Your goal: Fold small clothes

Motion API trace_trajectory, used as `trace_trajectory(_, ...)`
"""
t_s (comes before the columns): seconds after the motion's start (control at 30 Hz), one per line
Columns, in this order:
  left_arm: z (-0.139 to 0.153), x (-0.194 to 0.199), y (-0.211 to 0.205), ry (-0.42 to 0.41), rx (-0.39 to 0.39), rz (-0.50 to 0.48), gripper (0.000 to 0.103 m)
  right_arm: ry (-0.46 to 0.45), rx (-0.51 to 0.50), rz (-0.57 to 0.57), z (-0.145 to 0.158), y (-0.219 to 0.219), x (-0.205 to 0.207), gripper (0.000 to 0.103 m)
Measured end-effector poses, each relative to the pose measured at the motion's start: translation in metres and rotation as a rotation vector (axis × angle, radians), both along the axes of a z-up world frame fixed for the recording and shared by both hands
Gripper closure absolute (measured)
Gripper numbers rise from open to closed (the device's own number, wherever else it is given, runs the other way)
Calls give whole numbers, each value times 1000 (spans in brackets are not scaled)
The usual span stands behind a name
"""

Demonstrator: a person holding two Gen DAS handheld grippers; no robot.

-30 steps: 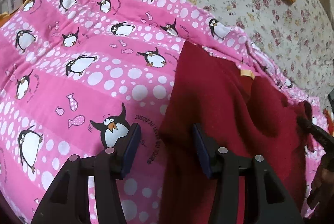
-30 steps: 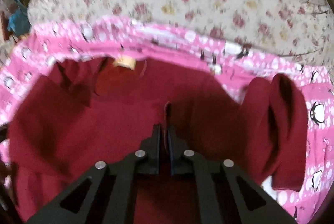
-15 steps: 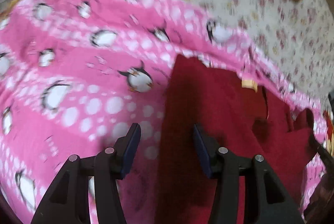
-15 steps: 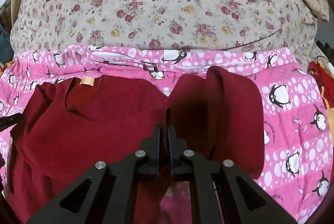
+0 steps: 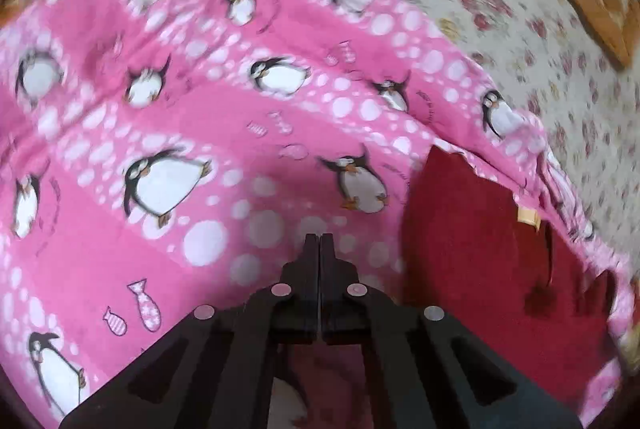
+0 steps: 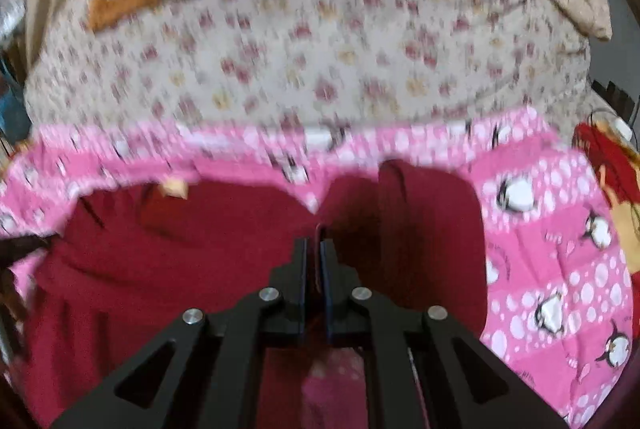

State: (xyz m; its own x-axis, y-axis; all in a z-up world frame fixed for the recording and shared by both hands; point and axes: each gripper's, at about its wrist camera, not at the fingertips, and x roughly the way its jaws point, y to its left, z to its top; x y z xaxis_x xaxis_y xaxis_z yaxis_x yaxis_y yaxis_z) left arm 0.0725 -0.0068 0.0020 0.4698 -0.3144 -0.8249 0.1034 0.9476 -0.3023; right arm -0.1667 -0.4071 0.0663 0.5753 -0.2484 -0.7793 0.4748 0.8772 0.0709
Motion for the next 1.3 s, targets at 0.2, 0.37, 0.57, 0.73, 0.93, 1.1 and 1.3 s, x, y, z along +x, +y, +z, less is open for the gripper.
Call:
trace_trajectory(0.2,26,-6,-2,9,-79,-60,103,-18,111,-7,4,-6,-14,70)
trace_trajectory(0.37,39,-1,-38,25,-50,-127,79,-42,72,89,28,16,-1,54)
trace_trajectory(0.57,28,21,-92,73,69,-199,79,-30,101,144,20,38,14,43)
trace_trajectory(0.73,12,30,-111,40,210,-225,103,-9,131,179,7,46,25,43)
trace_trajectory(0.93,3,39,-59,65,7,-153,103,-32,109,265,9,56,46,43)
trace_trajectory(1.1,4,29,-58,25,3,-162,103,35,82,444,-6,79,92,41)
trace_trajectory(1.3,15,28,-54,47,-30,-166,103,161,33,584,-43,108,128,49)
